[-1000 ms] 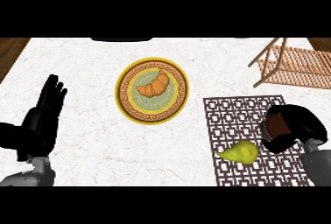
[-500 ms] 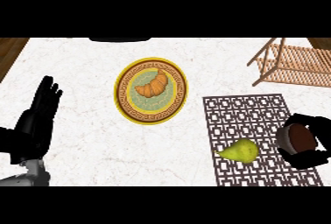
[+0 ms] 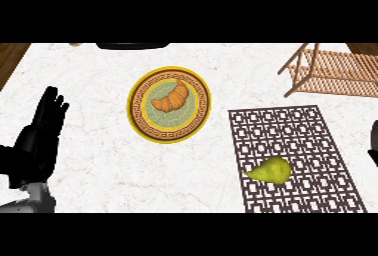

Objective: Pick the cupcake from the placemat and place it in the tiered shelf

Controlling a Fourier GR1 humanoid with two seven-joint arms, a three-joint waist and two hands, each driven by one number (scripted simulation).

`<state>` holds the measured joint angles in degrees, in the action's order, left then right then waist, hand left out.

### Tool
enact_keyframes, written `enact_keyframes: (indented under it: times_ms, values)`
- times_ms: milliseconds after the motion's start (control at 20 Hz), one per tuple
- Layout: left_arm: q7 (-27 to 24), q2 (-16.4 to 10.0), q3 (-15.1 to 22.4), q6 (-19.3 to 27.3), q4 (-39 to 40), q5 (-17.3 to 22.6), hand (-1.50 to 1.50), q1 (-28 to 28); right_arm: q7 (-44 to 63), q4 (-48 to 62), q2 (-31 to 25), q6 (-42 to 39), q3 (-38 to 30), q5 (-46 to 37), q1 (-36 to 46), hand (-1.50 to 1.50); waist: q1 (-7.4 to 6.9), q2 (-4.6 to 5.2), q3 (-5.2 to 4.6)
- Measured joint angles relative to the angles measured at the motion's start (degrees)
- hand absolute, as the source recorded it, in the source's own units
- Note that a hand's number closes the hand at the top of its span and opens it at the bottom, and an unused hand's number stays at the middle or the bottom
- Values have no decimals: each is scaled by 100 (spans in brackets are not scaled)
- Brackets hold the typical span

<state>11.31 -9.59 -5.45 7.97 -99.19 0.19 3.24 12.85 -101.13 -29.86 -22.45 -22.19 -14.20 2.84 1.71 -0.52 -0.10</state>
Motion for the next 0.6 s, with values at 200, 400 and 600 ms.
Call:
enact_keyframes:
  times_ms: [200, 400, 600]
  values:
    - [-108, 35, 22, -30, 114, -18, 0, 6, 731, -432, -298, -82, -832, 554, 122, 150, -39, 16, 1]
    - [-147, 94, 88, -46, 136, -65, 0, 39, 1039, -181, -725, -97, -1289, 664, 477, 150, -119, 36, 3]
    - [-207, 109, 65, -79, 225, -86, 0, 83, 982, 399, -959, 37, -1399, 548, 842, 150, -165, 49, 8]
